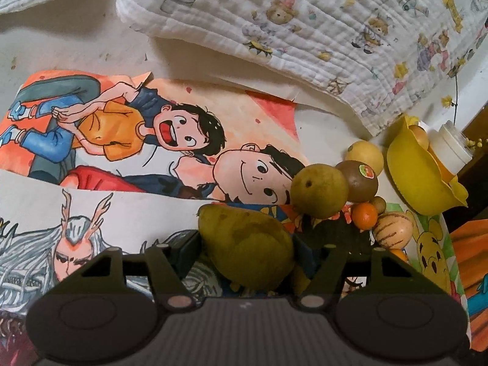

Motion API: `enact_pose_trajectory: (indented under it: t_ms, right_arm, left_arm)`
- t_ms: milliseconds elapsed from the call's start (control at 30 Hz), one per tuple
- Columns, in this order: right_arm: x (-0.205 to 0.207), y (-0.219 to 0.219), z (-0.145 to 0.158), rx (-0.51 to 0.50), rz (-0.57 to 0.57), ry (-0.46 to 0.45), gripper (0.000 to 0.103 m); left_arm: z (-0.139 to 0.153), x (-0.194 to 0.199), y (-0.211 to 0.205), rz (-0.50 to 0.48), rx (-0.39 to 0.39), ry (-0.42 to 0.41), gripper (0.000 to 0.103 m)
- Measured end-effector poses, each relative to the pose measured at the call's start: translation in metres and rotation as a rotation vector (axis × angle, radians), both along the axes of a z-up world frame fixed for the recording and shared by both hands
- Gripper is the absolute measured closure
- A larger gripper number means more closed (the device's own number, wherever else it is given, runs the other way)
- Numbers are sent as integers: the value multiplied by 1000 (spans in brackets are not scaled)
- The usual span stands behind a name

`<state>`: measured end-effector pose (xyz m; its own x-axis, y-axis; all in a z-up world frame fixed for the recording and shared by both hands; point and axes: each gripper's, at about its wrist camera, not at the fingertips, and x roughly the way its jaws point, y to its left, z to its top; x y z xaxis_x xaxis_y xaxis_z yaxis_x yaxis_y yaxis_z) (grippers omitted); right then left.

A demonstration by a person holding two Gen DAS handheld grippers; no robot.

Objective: Organize fruits
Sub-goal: 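Close the left tool on the green pear while the right tool grasps the striped pepino melon, then lift the pear with the left tool while the right tool carries the pepino over the tray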

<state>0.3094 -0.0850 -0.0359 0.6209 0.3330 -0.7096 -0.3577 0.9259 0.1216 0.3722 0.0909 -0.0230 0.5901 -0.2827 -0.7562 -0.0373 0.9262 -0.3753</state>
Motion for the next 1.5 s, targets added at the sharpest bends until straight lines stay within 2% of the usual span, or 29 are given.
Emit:
enact_pose_trajectory:
  t_ms: [333,533,700,733,767,800,1000,1200,1500]
  right_arm:
    - [1,3,-1,-3,-5,-11,44]
    - [-1,3,-1,-15,0,-20,48]
    - [-5,6,-2,-42,13,-39,49]
    - [-5,6,-2,-45,15,-44,49]
    - [-6,6,-2,-47,16,-47,49]
    - [-6,6,-2,-48,17,-50,50]
    - [-7,4,-2,-40,19,-63,51]
    - [-16,0,5,-24,25,-96,51]
    - [-48,-9,26,-14,50,-157,51]
  left_arm:
    - [-1,11,-4,20,-2,1,32]
    - [-2,6,-8,-1,46,-35,33]
    - [-3,-1,-6,-21,55,-52,37]
    - [-3,-2,-5,-26,51,-55,39]
    - [-3,-2,-4,-35,34,-56,45]
    - [-3,-1,-3,-35,13,-53,45]
    - [-3,-5,-1,-34,2,-63,46]
    - [3,-20,4,-36,-20,-69,46]
    - [28,-57,2,-19,6,-117,46]
